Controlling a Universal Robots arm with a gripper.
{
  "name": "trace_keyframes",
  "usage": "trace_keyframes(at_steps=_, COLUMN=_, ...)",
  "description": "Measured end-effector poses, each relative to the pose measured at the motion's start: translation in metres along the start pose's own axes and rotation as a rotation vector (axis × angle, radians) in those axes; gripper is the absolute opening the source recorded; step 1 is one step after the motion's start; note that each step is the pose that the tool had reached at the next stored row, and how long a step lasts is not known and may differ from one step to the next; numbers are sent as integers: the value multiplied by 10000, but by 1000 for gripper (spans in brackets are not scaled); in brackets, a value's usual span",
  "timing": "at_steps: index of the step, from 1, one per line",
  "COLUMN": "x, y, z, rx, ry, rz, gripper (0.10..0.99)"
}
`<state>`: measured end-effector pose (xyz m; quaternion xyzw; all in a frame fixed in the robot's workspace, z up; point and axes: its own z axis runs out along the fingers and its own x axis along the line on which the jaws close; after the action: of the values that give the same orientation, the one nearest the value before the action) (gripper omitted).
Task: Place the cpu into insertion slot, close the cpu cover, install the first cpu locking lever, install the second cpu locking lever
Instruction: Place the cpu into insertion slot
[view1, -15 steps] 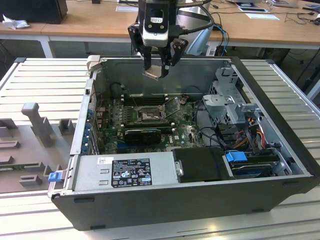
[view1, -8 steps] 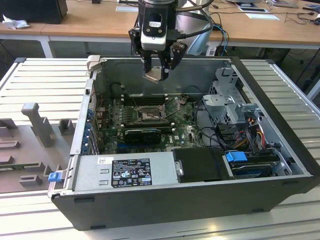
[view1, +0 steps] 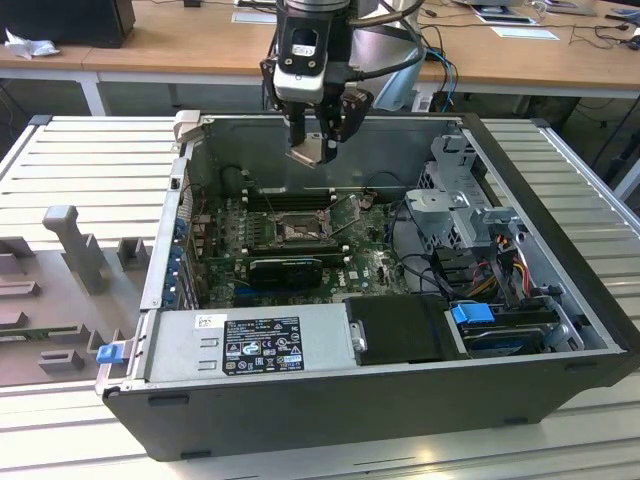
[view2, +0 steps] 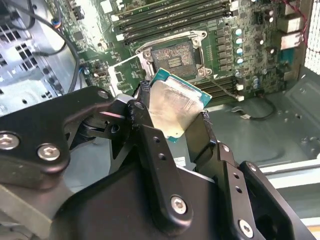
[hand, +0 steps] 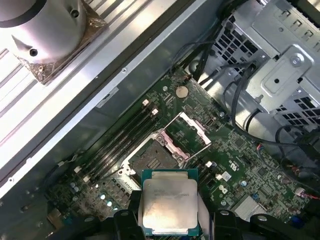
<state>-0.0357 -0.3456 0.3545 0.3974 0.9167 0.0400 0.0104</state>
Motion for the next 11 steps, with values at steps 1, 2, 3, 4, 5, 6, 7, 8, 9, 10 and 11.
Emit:
trace_keyframes(at_steps=1, x=0, y=0, z=5, rx=-4, ry=-23, rz=281, gripper=529)
trace_keyframes(at_steps=2, x=0, y=-1, z=12, rx=-7, ry=-47, rz=566, gripper=529)
trace_keyframes(at_steps=3, x=0, y=-1, z=21, rx=-9, ry=-66, rz=800, gripper=529)
trace_keyframes(at_steps=4, x=0, y=-3, z=33, rx=-12, ry=-92, rz=1101, gripper=529)
trace_keyframes(at_steps=5, x=0, y=-3, z=42, rx=-15, ry=-114, rz=1368, gripper=529)
trace_keyframes(at_steps=6, x=6, y=-11, z=48, rx=-17, ry=-123, rz=1482, gripper=529)
trace_keyframes(at_steps=7, x=15, y=-22, z=51, rx=-17, ry=-129, rz=1544, gripper=529)
trace_keyframes(at_steps=8, x=21, y=-28, z=54, rx=-18, ry=-135, rz=1617, gripper=529)
trace_keyframes(at_steps=9, x=21, y=-28, z=61, rx=-22, ry=-150, rz=1813, gripper=529)
trace_keyframes(at_steps=10, x=21, y=-29, z=64, rx=-23, ry=-167, rz=2004, gripper=529)
trace_keyframes(at_steps=11, x=21, y=-29, z=67, rx=-24, ry=-179, rz=2150, gripper=529)
